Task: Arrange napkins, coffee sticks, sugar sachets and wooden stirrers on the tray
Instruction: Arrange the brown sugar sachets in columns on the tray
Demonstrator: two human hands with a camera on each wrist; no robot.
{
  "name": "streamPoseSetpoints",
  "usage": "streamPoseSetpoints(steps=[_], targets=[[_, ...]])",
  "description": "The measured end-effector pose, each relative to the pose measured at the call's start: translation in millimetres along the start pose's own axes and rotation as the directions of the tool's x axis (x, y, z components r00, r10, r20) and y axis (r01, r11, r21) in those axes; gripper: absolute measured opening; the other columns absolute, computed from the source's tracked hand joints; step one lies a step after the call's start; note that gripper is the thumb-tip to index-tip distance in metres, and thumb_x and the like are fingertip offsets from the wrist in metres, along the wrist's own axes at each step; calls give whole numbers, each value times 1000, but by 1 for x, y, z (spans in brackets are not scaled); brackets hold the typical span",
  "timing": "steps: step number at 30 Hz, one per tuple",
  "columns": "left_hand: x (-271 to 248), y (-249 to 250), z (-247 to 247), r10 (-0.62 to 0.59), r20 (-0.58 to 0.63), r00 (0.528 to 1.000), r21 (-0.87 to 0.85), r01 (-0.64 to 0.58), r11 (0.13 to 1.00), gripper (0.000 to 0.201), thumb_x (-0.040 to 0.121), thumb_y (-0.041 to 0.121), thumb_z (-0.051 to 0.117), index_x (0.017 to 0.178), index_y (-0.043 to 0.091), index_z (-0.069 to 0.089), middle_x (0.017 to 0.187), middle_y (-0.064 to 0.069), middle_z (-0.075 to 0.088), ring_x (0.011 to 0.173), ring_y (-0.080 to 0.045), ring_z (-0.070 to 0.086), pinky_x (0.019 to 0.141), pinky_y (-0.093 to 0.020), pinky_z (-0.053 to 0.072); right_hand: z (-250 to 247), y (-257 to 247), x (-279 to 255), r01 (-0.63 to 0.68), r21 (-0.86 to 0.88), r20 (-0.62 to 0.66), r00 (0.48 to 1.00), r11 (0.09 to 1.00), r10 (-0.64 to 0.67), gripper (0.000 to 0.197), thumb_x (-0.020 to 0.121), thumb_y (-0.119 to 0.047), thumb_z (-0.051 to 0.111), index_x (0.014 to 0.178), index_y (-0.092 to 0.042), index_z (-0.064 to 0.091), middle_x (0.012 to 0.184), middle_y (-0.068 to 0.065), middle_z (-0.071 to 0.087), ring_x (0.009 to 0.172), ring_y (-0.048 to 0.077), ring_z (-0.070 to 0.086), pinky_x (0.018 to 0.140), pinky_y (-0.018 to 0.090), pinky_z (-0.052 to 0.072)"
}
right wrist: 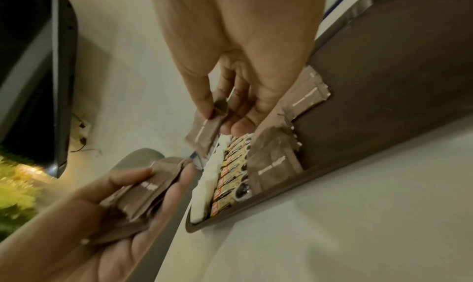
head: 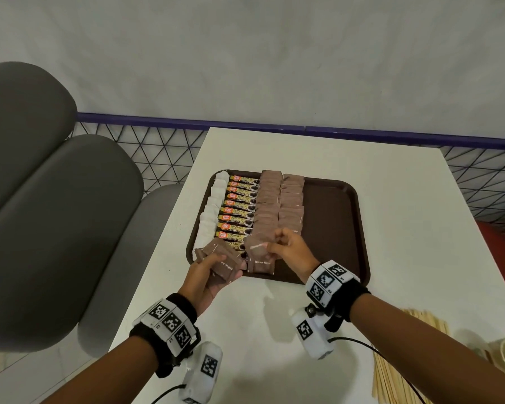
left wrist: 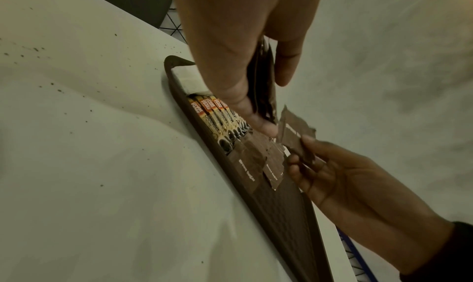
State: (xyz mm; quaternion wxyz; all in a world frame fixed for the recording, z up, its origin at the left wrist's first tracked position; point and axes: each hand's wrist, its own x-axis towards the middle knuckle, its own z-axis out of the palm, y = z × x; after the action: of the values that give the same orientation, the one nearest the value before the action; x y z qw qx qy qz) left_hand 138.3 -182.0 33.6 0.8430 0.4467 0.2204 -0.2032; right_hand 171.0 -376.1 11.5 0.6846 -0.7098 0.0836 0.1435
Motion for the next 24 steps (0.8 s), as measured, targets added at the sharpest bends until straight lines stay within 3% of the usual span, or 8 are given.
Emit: streamPoseSetpoints(steps=[2, 5, 8, 14, 16, 19, 21, 24], targets=[[-1, 0, -3, -5, -21, 1000, 11, 5, 1000, 24, 91, -2, 45, 111, 6, 55, 102, -24, 67, 89, -34, 68, 78, -43, 55, -15, 6, 3, -9, -2, -142, 990, 1000, 9, 25, 85, 4, 57, 85, -19, 48, 87, 10, 60, 58, 15, 61, 56, 24, 52], [0, -2, -9, 4, -48, 999, 55, -2, 999, 30, 90, -2, 48, 120, 3, 53, 109, -23, 63, 95, -32, 64, 73, -41, 58, -34, 16, 9, -65, -81, -378, 925, 995, 29, 22, 85, -2, 60, 79, -21, 50, 90, 16, 64, 62, 21, 61, 60, 30, 53], [2, -4, -11, 5, -52, 999, 63, -2, 998, 30, 90, -3, 52, 119, 3, 55, 113, -24, 62, 95, -32, 64, 70, -39, 60, -46, 22, 17, -158, -113, -521, 850, 981, 77, 15, 81, -10, 66, 74, -15, 54, 87, 10, 61, 77, 22, 57, 77, 38, 49], [5, -3, -10, 0, -31, 1000, 72, 2, 997, 20, 90, -1, 49, 104, 9, 60, 103, -19, 63, 94, -29, 60, 70, -37, 58, -47, 25, 27, -304, -150, -545, 820, 941, 178, 13, 82, -14, 67, 91, -10, 60, 93, 9, 59, 85, 20, 52, 76, 27, 40], [6, -2, -10, -12, -29, 999, 51, 14, 999, 24, 90, -4, 43, 102, 7, 59, 101, -19, 63, 93, -30, 59, 69, -38, 58, -42, 25, 31, -343, -196, -552, 813, 919, 186, 9, 82, -15, 66, 87, -12, 58, 93, 10, 61, 84, 22, 54, 73, 26, 39], [8, -1, -9, -12, -23, 1000, 63, 14, 998, 28, 88, -8, 39, 102, 7, 59, 101, -19, 63, 92, -30, 60, 68, -37, 58, -39, 29, 36, -407, -300, -564, 805, 863, 183, 10, 82, -24, 65, 79, -22, 55, 104, 11, 60, 100, 31, 55, 89, 35, 45], [9, 0, -9, -5, -16, 1000, 86, 7, 996, 28, 88, -9, 41, 103, 6, 59, 103, -19, 63, 94, -30, 59, 67, -36, 58, -38, 29, 37, -446, -390, -568, 805, 806, 170, 8, 84, -28, 62, 89, -22, 61, 102, 7, 55, 111, 31, 47, 97, 38, 38], [9, 0, -10, 3, -20, 1000, 107, -1, 994, 26, 88, -9, 46, 103, 7, 59, 102, -18, 63, 95, -30, 58, 67, -35, 59, -38, 31, 39, -459, -499, -573, 811, 735, 117, 19, 84, -32, 62, 99, -20, 64, 117, 8, 56, 117, 29, 41, 99, 40, 34]])
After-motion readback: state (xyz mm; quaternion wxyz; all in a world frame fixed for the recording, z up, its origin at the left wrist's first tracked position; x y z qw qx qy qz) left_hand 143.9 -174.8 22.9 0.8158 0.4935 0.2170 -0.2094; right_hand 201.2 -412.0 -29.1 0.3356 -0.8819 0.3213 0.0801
